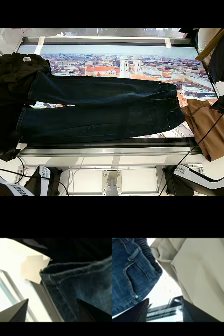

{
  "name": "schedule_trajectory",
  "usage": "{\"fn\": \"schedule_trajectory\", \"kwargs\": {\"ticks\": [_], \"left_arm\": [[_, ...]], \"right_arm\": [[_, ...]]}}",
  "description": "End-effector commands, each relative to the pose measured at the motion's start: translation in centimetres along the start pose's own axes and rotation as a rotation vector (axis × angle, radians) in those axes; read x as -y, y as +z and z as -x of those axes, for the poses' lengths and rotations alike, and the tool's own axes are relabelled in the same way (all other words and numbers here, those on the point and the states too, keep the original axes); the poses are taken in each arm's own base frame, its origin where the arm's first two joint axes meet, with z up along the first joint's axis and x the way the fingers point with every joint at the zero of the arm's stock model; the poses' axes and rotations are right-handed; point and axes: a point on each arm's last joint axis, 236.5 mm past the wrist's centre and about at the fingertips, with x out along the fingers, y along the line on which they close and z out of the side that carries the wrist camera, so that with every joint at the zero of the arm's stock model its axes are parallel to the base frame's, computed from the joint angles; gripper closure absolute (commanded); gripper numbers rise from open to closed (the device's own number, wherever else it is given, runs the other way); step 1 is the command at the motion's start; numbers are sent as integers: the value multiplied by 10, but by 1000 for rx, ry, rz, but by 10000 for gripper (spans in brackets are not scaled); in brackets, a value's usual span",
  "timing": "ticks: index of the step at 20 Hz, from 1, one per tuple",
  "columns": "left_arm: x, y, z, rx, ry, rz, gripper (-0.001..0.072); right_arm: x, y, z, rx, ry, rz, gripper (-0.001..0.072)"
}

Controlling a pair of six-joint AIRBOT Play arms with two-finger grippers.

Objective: Fold the clothes and pants, and hang the long-sleeved shirts on hangers.

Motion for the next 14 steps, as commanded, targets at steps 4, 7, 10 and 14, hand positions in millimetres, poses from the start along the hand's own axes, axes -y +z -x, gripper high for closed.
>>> {"fn": "schedule_trajectory", "kwargs": {"ticks": [4,7,10,14], "left_arm": [[37,10,-20,2,-179,32,390],[36,16,-21,28,-177,20,646],[37,15,-20,23,-181,-6,692],[38,16,-17,36,-183,-41,692]], "right_arm": [[-6,-13,1,-54,27,-5,270],[-8,-19,2,-78,36,-6,271],[-3,-26,8,-88,7,-6,271],[12,-66,-5,-29,11,-139,271]]}}
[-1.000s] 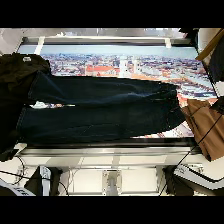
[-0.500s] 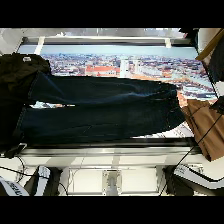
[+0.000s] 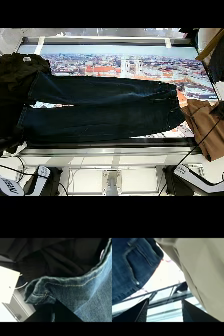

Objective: Fold the clothes and pants, and hang the long-sleeved shirts on hangers.

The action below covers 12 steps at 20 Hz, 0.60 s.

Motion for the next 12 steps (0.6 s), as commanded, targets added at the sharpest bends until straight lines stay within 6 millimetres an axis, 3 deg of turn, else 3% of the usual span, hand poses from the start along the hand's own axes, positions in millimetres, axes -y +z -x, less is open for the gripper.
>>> {"fn": "schedule_trajectory", "kwargs": {"ticks": [1,3,5,10,12], "left_arm": [[3,2,3,13,-8,-28,692],[4,4,5,22,-9,-33,692],[5,4,5,26,-10,-44,692],[5,5,6,29,-9,-107,692],[5,5,6,30,-9,-108,692]], "right_arm": [[10,-36,-24,46,51,-134,271],[-14,-43,-48,98,249,-226,271],[-38,-28,-62,170,412,-295,265],[-38,-19,-102,212,361,-326,265],[-37,-25,-118,170,329,-299,265]]}}
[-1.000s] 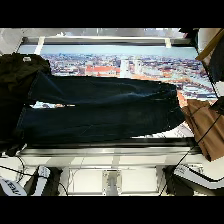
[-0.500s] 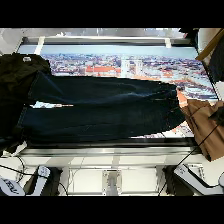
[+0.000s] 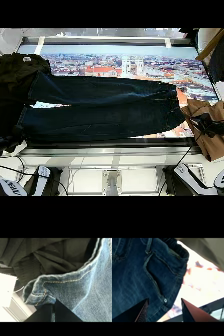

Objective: Fold the clothes and pants, and hang the long-sleeved shirts on hangers.

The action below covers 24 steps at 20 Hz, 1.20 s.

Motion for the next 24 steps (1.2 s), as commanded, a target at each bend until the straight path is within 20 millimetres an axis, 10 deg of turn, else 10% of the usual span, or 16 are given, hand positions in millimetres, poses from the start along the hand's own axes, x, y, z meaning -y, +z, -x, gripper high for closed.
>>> {"fn": "schedule_trajectory", "kwargs": {"ticks": [1,12,15,24], "left_arm": [[0,1,1,3,0,-24,693],[0,1,0,5,1,-28,692],[1,5,2,13,2,-32,692],[59,72,77,97,-73,-185,693]], "right_arm": [[13,-5,-26,-22,-38,4,265],[6,-14,-92,-109,-26,-22,288],[-6,-11,-91,-104,7,-26,680],[1,-53,25,-166,-98,136,686]]}}
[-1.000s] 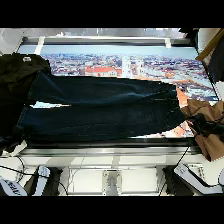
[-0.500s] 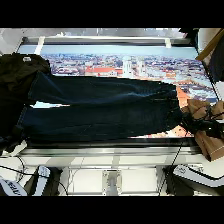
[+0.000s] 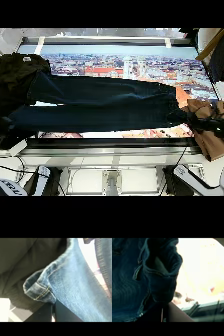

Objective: Fold the clothes and pants, and hang the long-sleeved shirts on hangers.

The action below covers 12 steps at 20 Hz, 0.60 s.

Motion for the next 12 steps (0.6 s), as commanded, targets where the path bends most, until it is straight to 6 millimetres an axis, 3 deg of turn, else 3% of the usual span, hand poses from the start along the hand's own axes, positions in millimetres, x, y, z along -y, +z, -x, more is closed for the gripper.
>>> {"fn": "schedule_trajectory", "kwargs": {"ticks": [1,3,6,9,10,12], "left_arm": [[22,16,28,-1,-34,-61,693],[30,29,36,50,-39,-78,694],[61,70,35,210,-69,-146,695],[128,94,12,289,-151,-283,696],[153,96,-3,285,-171,-341,697],[183,103,-39,275,-155,-371,697]], "right_arm": [[10,-33,53,4,-74,7,687],[-3,-26,77,136,-75,-13,686],[-44,0,85,281,13,60,688],[-64,25,66,315,55,54,688],[-69,33,55,318,57,62,688],[-79,53,33,335,59,58,688]]}}
